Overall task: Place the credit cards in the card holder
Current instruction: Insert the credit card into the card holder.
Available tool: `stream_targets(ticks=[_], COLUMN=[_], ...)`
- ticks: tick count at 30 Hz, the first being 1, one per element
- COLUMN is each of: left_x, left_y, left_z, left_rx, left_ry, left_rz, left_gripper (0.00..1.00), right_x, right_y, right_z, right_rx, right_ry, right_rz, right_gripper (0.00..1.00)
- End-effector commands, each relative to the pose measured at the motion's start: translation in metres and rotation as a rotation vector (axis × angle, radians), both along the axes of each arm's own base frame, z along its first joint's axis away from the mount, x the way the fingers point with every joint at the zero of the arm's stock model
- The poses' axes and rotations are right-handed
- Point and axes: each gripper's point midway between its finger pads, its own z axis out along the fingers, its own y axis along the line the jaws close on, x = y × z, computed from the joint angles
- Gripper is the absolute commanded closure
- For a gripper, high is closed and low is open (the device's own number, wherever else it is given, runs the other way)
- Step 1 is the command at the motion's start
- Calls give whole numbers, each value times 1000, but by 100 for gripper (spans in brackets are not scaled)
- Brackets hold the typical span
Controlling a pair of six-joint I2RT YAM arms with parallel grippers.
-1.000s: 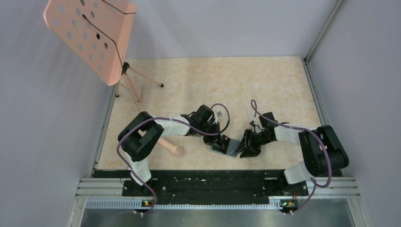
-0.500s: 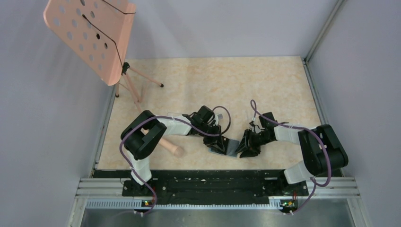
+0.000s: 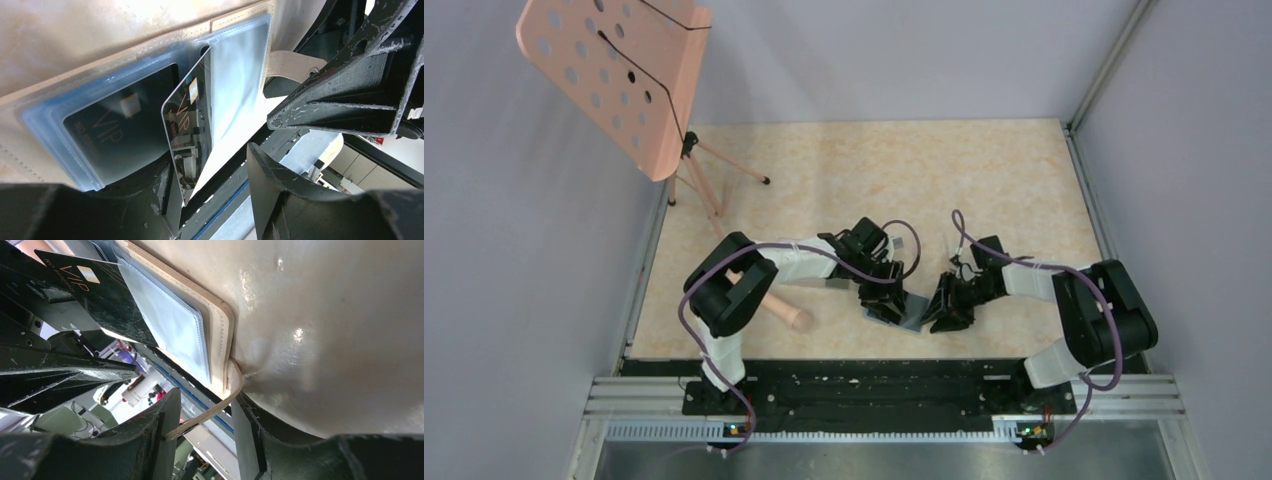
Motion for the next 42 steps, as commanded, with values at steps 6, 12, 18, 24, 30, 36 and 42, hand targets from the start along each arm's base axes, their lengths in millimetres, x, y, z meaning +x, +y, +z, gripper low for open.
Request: stream_targets(ticks=[6, 12, 18, 24, 30, 36, 42], left_x=[-3, -4, 6, 9, 13, 14, 13], left_y=[-12, -14, -3, 8, 14, 8, 9], left_z=[-11, -12, 0, -5, -7, 5, 10], left_rx=[64, 118, 211, 287, 336, 294, 268], left_ry=[-18, -41, -116, -128, -140, -156, -155], left_rz=[-51, -88, -74, -65, -46, -59, -50], left_gripper=[48, 46, 42, 41, 41, 43, 43], right_x=[20, 23, 22, 19, 18, 19, 20], right_y=[-12, -11, -12, -13, -13, -13, -11], right_z=[-22, -23, -23, -25, -25, -25, -23], right_rx=[-125, -127, -126, -129, -130, -126, -119], right_ry=[-103, -108, -105, -103, -102, -102, -106], right_rz=[19, 24, 24, 28, 28, 27, 27], right_gripper=[59, 61, 62, 62, 62, 62, 62])
